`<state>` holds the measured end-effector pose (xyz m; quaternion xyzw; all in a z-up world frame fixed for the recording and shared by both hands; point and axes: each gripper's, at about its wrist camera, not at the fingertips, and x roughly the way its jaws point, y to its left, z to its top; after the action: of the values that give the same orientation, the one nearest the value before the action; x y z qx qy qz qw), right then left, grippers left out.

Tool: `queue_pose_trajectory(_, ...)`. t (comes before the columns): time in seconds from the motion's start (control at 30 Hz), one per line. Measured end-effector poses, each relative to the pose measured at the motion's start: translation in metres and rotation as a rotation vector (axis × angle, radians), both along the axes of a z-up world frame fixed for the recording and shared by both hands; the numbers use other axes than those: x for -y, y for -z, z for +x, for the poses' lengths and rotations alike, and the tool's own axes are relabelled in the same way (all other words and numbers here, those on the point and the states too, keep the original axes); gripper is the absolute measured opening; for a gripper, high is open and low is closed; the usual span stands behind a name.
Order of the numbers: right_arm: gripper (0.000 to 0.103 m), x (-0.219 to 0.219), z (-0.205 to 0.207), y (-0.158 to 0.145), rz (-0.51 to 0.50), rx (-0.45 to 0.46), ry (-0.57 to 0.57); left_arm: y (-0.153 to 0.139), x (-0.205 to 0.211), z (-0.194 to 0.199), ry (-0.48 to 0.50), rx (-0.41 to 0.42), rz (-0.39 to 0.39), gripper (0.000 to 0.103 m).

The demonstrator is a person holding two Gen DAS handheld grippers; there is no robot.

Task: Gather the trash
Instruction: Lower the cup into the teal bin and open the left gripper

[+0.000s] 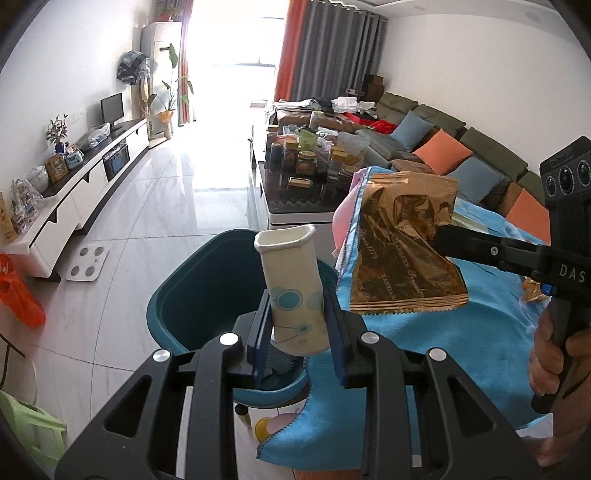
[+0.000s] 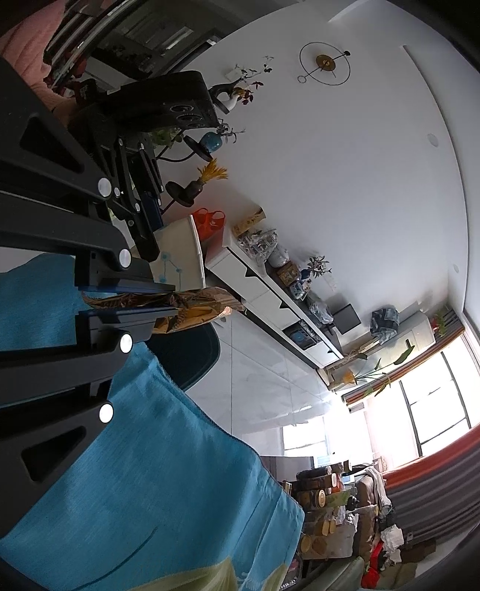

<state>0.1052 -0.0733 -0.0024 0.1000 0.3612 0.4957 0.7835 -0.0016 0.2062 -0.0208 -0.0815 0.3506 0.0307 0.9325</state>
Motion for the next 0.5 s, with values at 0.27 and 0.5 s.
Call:
queue_pose_trajectory(0.27, 0.005, -0.010, 0.004, 0.001, -0.008, -0.005, -0.010, 0.004, -0.003, 0.005, -0.019, -0.008, 0.003, 0.028)
queue_pose_trajectory(0.5, 0.005, -0.021, 0.006, 0.004, -0.019, -0.017, -0.018, 0.010, -0.004, 0.010, -0.048, -0.018, 0.004, 0.028)
